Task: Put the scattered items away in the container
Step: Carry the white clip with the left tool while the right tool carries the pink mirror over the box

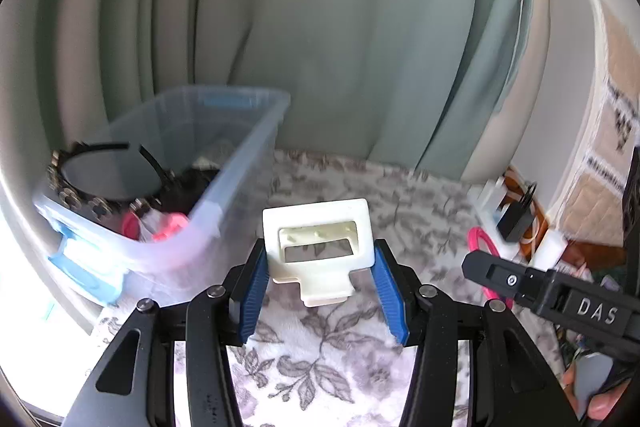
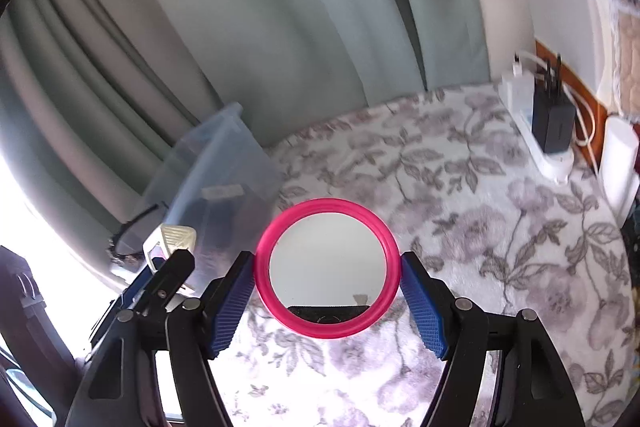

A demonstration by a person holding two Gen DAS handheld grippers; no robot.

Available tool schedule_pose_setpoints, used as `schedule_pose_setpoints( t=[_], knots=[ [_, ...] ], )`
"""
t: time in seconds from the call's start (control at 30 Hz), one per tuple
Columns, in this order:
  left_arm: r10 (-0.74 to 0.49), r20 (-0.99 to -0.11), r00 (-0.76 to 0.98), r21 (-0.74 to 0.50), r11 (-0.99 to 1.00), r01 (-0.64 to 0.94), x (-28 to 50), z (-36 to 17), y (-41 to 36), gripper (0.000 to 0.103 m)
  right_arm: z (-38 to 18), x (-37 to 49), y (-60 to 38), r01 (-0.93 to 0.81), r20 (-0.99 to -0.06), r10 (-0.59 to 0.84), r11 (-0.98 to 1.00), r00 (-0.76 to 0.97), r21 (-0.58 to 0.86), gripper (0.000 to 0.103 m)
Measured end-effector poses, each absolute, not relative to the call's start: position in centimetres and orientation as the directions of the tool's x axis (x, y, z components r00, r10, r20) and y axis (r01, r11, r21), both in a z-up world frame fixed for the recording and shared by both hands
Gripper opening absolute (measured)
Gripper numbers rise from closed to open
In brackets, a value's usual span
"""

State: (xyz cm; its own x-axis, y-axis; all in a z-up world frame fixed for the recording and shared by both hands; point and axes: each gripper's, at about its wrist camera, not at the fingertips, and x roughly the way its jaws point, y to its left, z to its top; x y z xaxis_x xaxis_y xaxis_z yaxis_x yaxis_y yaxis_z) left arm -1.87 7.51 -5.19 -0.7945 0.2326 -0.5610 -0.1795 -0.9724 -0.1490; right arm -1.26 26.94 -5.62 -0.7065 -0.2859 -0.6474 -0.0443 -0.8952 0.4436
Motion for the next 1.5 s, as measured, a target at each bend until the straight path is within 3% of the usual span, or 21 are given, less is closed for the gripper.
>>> schedule_pose_setpoints(
  t=[0.33,0.77,1.5],
  knots=[
    [0.27,-0.46,-0.846,-0.207,-0.959,-0.193,0.7,-0.5,5.0,0.052,-0.3,1.9,25.5,0.015,-0.55,-0.27,-0.906,-0.79,0.424,0.075],
    [0.168,-0.388,-0.906,-0.281,-0.958,-0.058,0.9,2.1,-1.9,0.052,4.4,3.1,21.3,0.139,-0.467,-0.312,-0.919,-0.828,0.369,0.075],
    [0.128,-0.408,-0.904,-0.421,-0.905,0.062,-3.4,-0.8,-11.1,0.052,2.3,-4.5,10.0,0.317,-0.568,-0.426,-0.905,-0.704,0.286,0.075]
  ],
)
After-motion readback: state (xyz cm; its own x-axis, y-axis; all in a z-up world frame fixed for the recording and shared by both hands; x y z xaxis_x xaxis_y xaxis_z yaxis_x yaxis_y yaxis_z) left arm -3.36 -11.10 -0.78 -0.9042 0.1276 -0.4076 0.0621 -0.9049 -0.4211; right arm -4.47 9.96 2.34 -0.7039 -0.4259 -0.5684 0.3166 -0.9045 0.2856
